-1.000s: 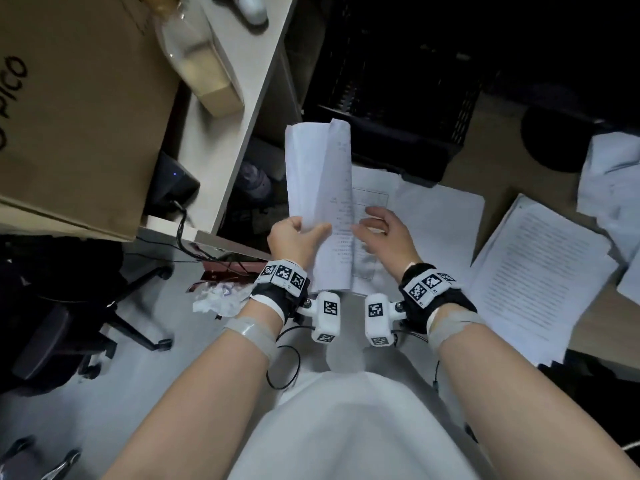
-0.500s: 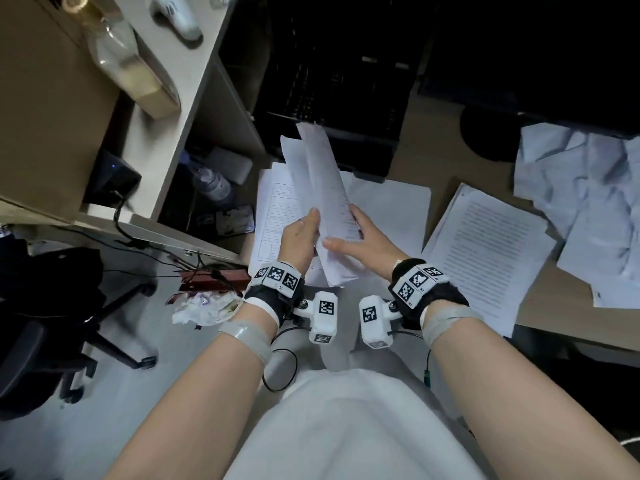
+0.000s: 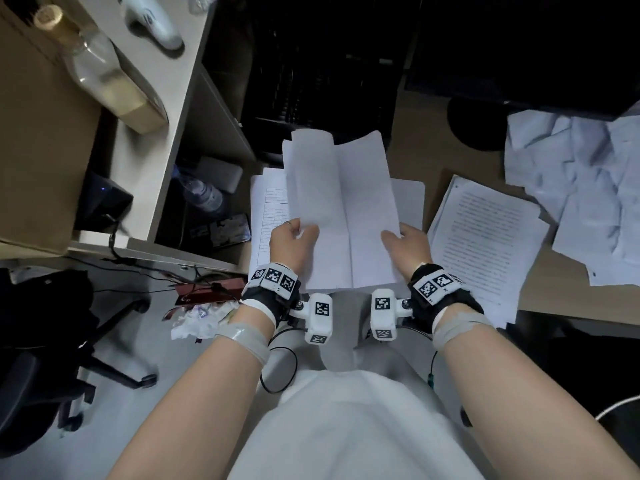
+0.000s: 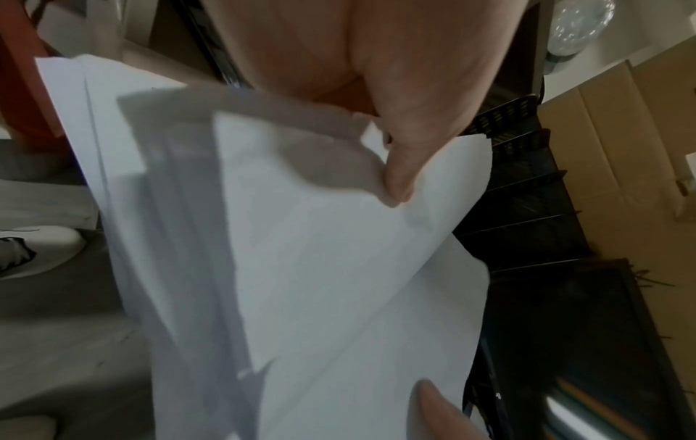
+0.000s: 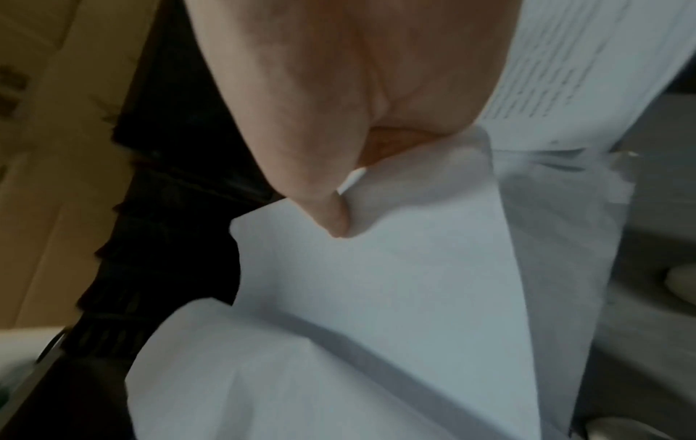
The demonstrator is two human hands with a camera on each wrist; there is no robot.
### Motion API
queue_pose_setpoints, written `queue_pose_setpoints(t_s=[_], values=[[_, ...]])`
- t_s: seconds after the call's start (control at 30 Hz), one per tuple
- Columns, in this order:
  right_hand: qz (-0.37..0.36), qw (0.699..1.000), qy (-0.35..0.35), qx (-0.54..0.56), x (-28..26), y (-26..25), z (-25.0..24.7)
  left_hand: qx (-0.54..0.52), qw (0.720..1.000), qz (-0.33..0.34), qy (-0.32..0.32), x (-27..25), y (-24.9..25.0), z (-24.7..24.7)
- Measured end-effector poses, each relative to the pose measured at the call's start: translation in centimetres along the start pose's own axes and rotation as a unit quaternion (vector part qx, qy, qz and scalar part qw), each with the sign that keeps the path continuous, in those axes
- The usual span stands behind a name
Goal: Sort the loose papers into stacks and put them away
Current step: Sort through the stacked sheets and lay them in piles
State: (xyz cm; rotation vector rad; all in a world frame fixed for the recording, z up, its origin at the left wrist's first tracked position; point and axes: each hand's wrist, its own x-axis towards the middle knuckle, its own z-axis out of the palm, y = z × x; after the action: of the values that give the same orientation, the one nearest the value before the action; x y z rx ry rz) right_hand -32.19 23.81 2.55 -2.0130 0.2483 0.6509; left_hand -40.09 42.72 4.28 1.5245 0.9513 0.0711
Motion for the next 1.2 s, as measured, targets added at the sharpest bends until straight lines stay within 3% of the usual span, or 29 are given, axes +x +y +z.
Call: queue_pose_setpoints(t_s=[0.2,0.37,0.5,0.7,0.77,0.83,0.97,1.07,1.2], values=[[0.084,0.988,0.126,-0.029,-0.6,3.0,-2.8,0.022,0.998,-0.008,-0.061,1.5,-0.9,2.8],[0.154,0.938,0.312,0.01,-1.7,3.7,-7.8,0.05,0.997,0.004,-0.066,0.8,0.1,6.5],[0.104,0.916,0.384,0.059,-1.7,4.1,-13.7,0.08,0.991,0.021,-0.104,-2.1,1.0,12.7],[0.004,0.866,0.499,0.033,-3.1,6.7,-24.2,0.094,0.983,0.045,-0.152,-5.9,2.2,20.9],[0.003,0.871,0.49,0.034,-2.8,7.5,-25.3,0.093,0.983,0.052,-0.151,-6.3,2.6,21.7],[0.01,0.896,0.445,0.017,-1.9,7.7,-24.7,0.093,0.985,0.048,-0.139,-6.1,2.7,21.7],[0.045,0.962,0.256,-0.085,0.3,7.7,-20.3,0.103,0.987,0.037,-0.117,-4.5,2.7,19.8],[0.089,0.973,0.167,-0.132,2.2,7.9,-16.8,0.111,0.989,0.031,-0.093,-2.7,2.5,17.6],[0.137,0.97,0.118,-0.161,4.3,8.0,-13.1,0.131,0.985,0.005,-0.111,-0.5,1.8,15.3]])
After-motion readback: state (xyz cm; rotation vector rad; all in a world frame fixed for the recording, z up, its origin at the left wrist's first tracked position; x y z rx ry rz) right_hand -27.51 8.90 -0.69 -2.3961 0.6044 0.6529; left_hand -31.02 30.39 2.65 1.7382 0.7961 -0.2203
